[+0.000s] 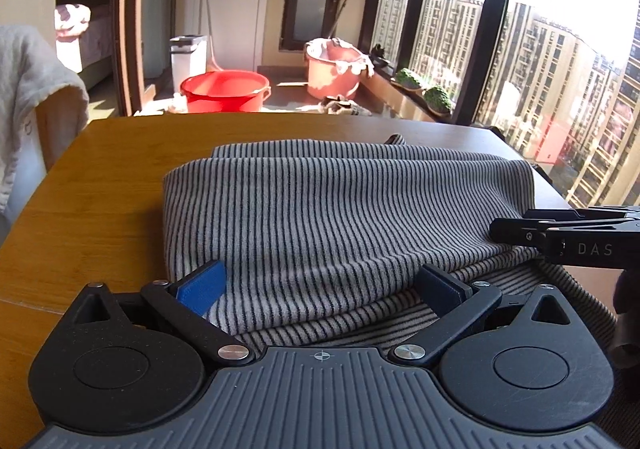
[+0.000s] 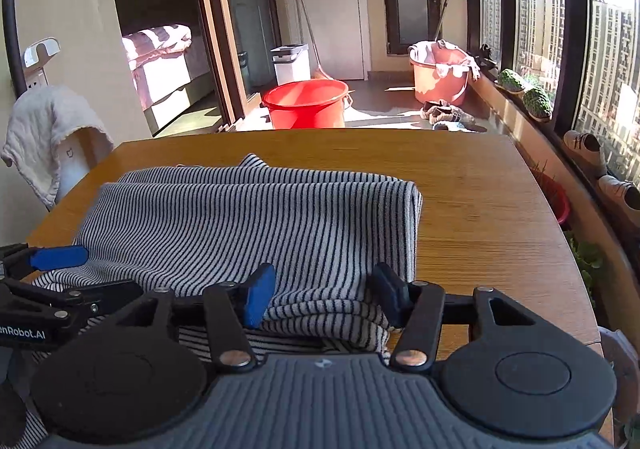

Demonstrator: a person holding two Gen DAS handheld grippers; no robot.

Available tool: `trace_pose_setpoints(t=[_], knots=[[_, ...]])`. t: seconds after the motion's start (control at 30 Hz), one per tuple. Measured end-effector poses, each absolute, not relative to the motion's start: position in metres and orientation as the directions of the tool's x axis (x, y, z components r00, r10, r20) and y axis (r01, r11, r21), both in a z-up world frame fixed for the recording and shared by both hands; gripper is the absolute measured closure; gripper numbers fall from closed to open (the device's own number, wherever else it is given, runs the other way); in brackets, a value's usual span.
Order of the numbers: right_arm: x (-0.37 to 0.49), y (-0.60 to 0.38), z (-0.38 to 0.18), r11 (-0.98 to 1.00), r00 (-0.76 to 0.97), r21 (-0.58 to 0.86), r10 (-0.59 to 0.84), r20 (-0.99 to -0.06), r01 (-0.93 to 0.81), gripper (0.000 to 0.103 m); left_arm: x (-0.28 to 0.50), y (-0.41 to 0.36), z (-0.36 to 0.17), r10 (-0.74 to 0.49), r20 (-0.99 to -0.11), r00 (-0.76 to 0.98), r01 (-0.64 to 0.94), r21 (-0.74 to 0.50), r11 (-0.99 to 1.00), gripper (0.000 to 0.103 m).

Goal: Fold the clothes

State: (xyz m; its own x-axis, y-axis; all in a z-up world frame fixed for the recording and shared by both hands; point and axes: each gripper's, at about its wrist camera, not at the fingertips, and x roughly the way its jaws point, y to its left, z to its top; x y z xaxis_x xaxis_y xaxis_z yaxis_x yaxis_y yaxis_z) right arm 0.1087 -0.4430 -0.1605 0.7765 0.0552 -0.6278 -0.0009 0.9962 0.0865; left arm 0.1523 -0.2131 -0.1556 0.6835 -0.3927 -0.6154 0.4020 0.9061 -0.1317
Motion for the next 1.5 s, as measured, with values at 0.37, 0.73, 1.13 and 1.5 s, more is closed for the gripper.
trace_pose_setpoints(t=[0.37, 0.73, 1.13, 1.5], knots=[[0.150, -0.423, -0.108, 0.994, 0.822, 0.085, 0.101, -0.560, -0.064, 0.075, 0.144, -0.202, -0.157, -0.425, -0.585, 0.690, 0.396, -0.187, 0.899, 0.000], [0.230, -0.416, -0.155, 0.969, 0.710, 0.244, 0.189, -0.678, -0.024, 0.051, 0.144, -0.192, -0.159, -0.458, -0.553, 0.696, 0.389, -0.246, 0.888, 0.000], [0.170, -0.420, -0.107, 0.964, 0.811, 0.226, 0.244, -0.532, -0.142, 0.097, 0.118, -0.152, -0.141, -0.469, -0.478, 0.743, 0.354, -0.314, 0.881, 0.000], [0.057, -0.468, -0.168, 0.884, 0.750, 0.445, 0.388, -0.535, -0.140, 0.098, 0.176, -0.118, -0.105, -0.554, -0.439, 0.707, 0.277, -0.549, 0.789, 0.000]])
